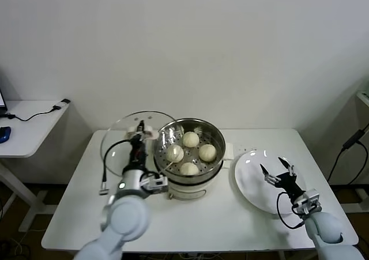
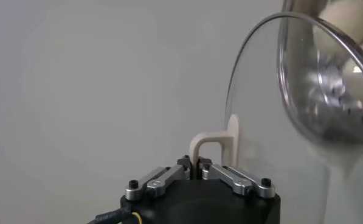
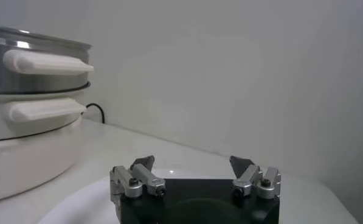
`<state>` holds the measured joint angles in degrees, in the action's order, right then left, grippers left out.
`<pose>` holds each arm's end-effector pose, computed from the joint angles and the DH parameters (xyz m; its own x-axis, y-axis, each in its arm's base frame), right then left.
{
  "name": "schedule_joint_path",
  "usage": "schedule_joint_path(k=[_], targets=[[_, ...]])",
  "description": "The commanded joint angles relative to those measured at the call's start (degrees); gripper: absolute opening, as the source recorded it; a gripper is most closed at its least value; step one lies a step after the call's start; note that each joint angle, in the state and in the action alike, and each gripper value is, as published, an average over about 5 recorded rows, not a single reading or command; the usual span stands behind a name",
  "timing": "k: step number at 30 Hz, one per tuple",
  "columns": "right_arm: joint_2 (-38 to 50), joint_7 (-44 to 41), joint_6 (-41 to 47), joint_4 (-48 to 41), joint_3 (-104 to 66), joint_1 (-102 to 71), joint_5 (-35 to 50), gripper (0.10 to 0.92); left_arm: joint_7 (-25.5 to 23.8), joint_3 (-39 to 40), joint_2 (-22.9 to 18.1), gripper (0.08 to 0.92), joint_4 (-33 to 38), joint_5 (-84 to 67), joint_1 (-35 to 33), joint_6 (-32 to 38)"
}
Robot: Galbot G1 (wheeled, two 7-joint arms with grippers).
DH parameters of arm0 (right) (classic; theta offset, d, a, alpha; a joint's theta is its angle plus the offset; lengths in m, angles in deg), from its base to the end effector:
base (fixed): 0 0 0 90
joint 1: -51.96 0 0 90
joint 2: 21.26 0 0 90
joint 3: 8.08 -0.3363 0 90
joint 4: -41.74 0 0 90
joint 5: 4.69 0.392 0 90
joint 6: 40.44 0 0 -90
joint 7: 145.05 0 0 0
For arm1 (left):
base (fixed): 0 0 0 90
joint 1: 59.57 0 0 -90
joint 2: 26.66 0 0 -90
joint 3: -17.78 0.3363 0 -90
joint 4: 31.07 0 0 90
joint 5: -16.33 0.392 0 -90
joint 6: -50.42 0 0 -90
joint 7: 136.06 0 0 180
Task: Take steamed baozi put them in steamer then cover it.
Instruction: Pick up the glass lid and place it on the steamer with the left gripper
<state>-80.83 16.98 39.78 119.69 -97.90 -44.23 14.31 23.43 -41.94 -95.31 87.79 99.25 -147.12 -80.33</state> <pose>0.3422 -0.2107 -0.4004 -0.9548 -0.2351 0.1819 -0.2649 0.9506 -0.1621 0.3048 -0.1077 -0.1872 -0.9962 -0.0757 -0.0421 -0.0450 0.0365 0.9983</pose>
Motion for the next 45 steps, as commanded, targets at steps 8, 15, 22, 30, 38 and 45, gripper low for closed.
schedule_joint_path(k=[8,15,22,30,38,45], targets=[[0.0,-0.8,-0.8,-0.8,-2.3,-0.6,-0.1,0.823,0.3,13.9,-20.8,0.143,-18.5,9.3,10.1,-4.3],[-0.2,-1.4,-1.3,-1.1,-3.5,-1.4,-0.2,0.823,1.3,13.1,-21.0,0.143,-22.9,8.9,10.8,-4.3],[-0.4,-1.6,-1.4,-1.1,-3.5,-1.4,-0.3,0.823,3.5,11.3,-20.6,0.143,-25.1,8.3,9.6,-4.3],[-0.7,-1.7,-1.5,-1.1,-3.5,-1.3,-0.6,0.823,5.2,9.7,-20.8,0.143,-26.7,7.5,9.9,-4.3],[-1.2,-2.0,-1.7,-1.4,-3.7,-1.2,-0.8,0.823,6.4,9.1,-20.5,0.143,-27.7,6.0,9.8,-4.3],[-1.4,-2.2,-1.8,-1.6,-3.8,-1.1,-1.0,0.823,6.9,9.5,-20.5,0.143,-28.1,5.0,10.0,-4.3]])
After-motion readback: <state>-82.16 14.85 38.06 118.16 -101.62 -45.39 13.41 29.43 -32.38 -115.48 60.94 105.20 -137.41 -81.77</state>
